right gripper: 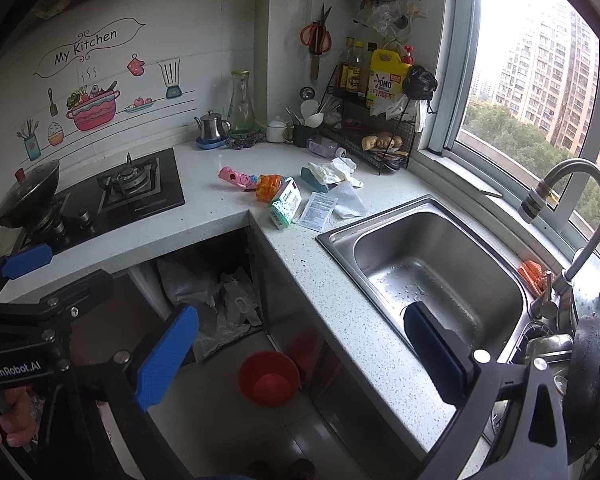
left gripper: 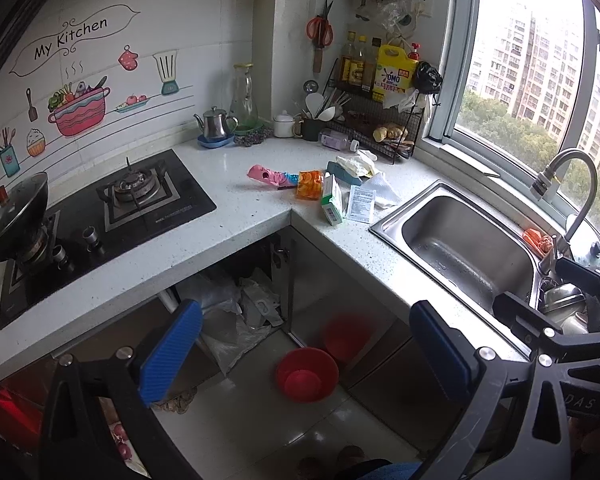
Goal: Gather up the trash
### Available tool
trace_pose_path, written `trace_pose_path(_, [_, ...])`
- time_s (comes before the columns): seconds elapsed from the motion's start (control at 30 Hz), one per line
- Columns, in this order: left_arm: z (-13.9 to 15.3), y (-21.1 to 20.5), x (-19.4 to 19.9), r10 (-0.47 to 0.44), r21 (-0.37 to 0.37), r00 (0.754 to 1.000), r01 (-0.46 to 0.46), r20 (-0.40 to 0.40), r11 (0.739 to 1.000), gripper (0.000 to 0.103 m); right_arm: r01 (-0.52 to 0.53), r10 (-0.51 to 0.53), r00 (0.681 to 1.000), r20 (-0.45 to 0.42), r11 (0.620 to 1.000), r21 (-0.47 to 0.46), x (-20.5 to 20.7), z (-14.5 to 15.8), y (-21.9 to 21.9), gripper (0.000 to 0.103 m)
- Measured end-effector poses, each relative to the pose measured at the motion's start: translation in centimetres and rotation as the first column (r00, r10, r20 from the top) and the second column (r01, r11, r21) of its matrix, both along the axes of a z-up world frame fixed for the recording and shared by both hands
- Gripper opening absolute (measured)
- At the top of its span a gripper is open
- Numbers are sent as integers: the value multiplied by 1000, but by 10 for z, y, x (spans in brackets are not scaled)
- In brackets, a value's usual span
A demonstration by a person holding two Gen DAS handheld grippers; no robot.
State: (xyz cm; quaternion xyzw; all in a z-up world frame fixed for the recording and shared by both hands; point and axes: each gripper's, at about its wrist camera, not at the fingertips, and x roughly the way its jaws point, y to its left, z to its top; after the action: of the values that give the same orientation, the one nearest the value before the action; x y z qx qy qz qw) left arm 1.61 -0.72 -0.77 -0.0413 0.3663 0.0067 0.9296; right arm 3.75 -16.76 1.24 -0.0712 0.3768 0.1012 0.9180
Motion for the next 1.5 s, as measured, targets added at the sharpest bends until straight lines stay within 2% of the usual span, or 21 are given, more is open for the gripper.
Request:
trace_pose_path(0.8, [-2,1,0,-1,23,1000,1,-1,1000,103,-10,10,1000,-6,1000,0,1,-1,3,103])
trace_pose_path(1.5, [-1,-4,1,-21,12,1000,21,-3,1000,103,-1,1,1000,-9,1000,-16,-1,-1,1,103])
